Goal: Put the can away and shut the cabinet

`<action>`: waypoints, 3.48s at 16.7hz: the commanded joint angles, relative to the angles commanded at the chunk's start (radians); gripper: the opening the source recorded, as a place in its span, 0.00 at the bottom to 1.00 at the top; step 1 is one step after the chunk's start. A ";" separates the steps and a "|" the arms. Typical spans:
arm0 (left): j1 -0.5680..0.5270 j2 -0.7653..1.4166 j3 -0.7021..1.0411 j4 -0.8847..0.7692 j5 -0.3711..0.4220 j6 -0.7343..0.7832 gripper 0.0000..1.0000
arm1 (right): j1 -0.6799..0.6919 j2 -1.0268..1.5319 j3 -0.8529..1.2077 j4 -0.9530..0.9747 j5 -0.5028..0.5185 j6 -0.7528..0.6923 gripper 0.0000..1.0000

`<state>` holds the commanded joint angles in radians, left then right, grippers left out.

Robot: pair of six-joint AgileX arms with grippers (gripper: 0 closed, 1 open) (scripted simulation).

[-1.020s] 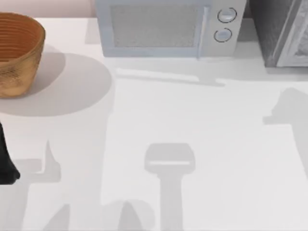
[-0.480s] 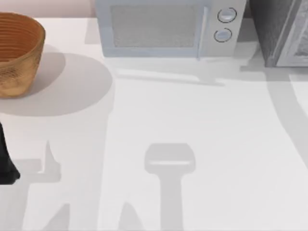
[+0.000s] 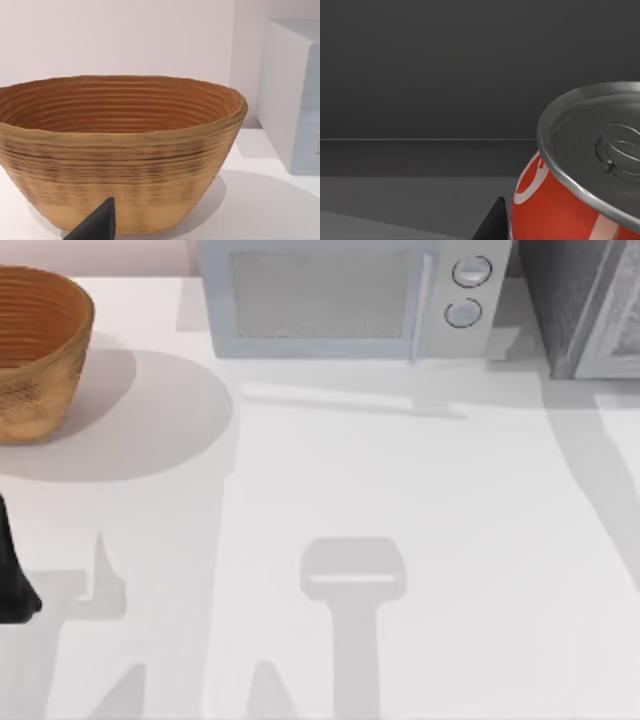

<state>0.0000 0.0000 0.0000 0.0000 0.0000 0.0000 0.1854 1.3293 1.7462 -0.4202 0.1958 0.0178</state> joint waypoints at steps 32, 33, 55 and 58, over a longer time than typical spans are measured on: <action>0.000 0.000 0.000 0.000 0.000 0.000 1.00 | -0.088 0.761 1.023 -0.260 -0.073 0.000 0.45; 0.000 0.000 0.000 0.000 0.000 0.000 1.00 | -0.088 0.761 1.023 -0.260 -0.073 0.000 0.53; 0.000 0.000 0.000 0.000 0.000 0.000 1.00 | -0.092 0.560 0.810 -0.160 -0.111 -0.020 1.00; 0.000 0.000 0.000 0.000 0.000 0.000 1.00 | -0.102 0.335 0.563 -0.070 -0.140 -0.039 1.00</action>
<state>0.0000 0.0000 0.0000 0.0000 0.0000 0.0000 0.0834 1.6640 2.3090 -0.4904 0.0555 -0.0213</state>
